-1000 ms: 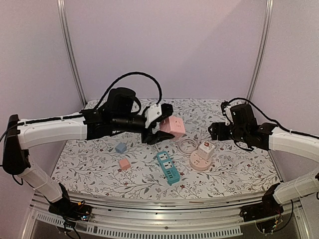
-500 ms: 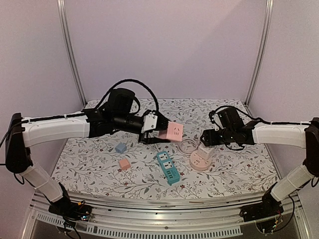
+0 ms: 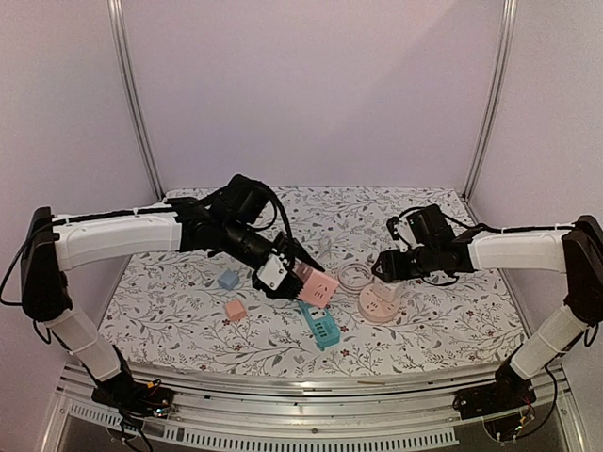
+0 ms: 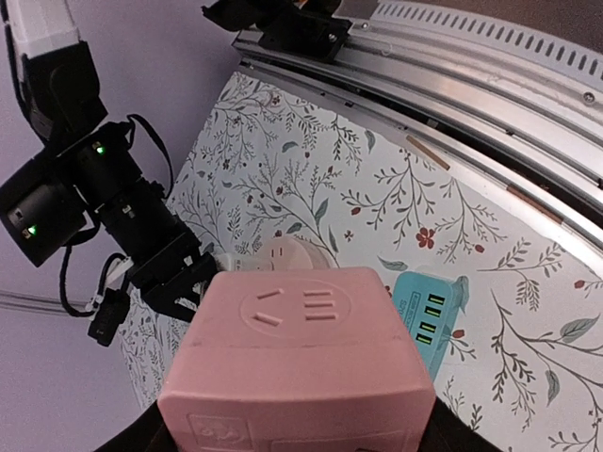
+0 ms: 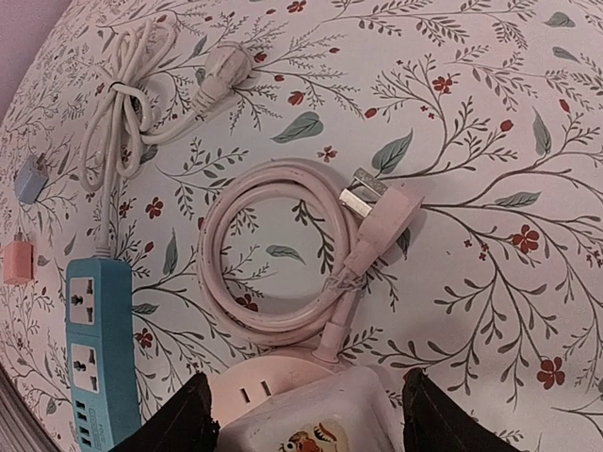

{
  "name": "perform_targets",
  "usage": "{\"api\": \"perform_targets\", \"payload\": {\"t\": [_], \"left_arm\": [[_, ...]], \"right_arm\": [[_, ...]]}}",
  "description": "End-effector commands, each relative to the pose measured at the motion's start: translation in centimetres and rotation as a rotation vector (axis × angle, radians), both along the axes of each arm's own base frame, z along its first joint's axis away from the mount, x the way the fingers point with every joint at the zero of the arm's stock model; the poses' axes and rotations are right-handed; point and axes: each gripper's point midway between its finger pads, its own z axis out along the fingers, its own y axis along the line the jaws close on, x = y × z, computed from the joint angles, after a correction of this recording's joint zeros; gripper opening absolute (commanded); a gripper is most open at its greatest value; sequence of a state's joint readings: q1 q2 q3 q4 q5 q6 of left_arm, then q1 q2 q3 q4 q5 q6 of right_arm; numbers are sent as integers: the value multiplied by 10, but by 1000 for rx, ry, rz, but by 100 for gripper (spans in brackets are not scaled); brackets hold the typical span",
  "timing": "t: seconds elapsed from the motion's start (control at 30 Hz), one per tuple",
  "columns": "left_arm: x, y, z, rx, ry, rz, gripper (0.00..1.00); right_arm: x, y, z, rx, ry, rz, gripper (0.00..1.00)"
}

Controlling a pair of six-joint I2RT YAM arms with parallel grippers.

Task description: Insert the plug

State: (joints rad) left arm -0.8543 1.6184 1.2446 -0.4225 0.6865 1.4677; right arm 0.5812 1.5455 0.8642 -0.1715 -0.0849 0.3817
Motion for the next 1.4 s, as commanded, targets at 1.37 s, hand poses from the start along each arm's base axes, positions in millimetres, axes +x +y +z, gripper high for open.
{"api": "perform_targets", "payload": {"t": [1.37], "left_arm": [[-13,-20,-62,389,-63,-259,0]], "right_arm": [[-36,13,43,-90,-9,-153,91]]}}
